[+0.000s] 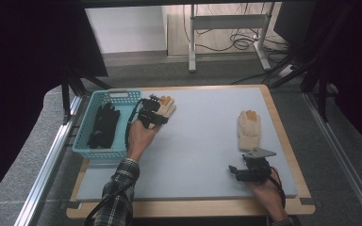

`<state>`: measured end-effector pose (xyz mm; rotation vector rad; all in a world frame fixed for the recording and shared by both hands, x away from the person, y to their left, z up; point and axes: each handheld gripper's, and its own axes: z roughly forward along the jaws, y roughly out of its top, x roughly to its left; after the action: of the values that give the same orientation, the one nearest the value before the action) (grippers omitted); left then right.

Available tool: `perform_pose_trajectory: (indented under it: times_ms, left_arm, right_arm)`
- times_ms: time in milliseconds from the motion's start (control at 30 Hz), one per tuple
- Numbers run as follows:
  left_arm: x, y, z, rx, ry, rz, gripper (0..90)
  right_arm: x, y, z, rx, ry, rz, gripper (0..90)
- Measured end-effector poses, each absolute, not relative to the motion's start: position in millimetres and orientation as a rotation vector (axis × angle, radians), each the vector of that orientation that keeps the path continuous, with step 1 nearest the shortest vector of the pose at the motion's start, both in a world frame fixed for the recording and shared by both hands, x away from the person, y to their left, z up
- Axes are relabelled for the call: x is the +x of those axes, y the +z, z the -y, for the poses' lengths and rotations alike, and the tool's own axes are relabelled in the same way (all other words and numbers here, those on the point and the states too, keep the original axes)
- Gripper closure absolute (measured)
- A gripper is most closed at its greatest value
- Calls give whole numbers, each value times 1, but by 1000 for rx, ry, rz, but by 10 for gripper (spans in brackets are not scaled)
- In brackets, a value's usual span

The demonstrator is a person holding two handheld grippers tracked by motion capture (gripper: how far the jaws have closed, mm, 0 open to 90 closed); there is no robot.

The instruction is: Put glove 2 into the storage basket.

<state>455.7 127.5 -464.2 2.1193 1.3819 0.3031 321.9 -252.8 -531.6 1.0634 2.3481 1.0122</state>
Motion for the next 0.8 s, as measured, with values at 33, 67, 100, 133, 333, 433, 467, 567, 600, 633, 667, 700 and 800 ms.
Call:
perform_pose_trajectory:
  times_ms: [33, 67, 100, 133, 333, 433, 467, 567, 600, 633, 667, 700, 800]
  left_arm:
    - [459, -468, -125, 2119, 317, -1396, 696]
    - [462, -471, -124, 2117, 325, -1416, 697]
    - [464, -475, -122, 2112, 334, -1435, 698]
    - [467, -478, -121, 2115, 349, -1444, 699]
    - [480, -496, -119, 2116, 446, -1508, 701]
    - [484, -504, -116, 2144, 471, -1518, 693]
    - [485, -506, -115, 2165, 484, -1515, 690]
    - [487, -513, -113, 2193, 525, -1513, 690]
    - [487, -515, -112, 2200, 540, -1512, 702]
    - [487, -517, -110, 2210, 565, -1509, 736]
    - [487, -517, -110, 2217, 577, -1508, 792]
    - [487, -517, -109, 2214, 577, -1509, 824]
    - [486, -514, -109, 2210, 581, -1504, 885]
  right_arm:
    - [322, -532, 253, 1064, 1012, -2348, 243]
    - [322, -532, 253, 1063, 1012, -2348, 243]
    - [322, -532, 253, 1063, 1013, -2349, 242]
    - [322, -532, 253, 1063, 1013, -2349, 242]
    - [322, -532, 253, 1062, 1013, -2349, 241]
    - [322, -532, 253, 1061, 1013, -2350, 240]
    - [322, -532, 253, 1062, 1013, -2350, 240]
    - [322, -532, 253, 1061, 1013, -2350, 239]
    - [322, -532, 253, 1061, 1013, -2350, 239]
    - [322, -532, 253, 1061, 1013, -2350, 240]
    - [322, -532, 253, 1061, 1013, -2350, 240]
    - [322, -532, 253, 1061, 1013, -2350, 240]
    - [322, -532, 253, 1061, 1014, -2350, 239]
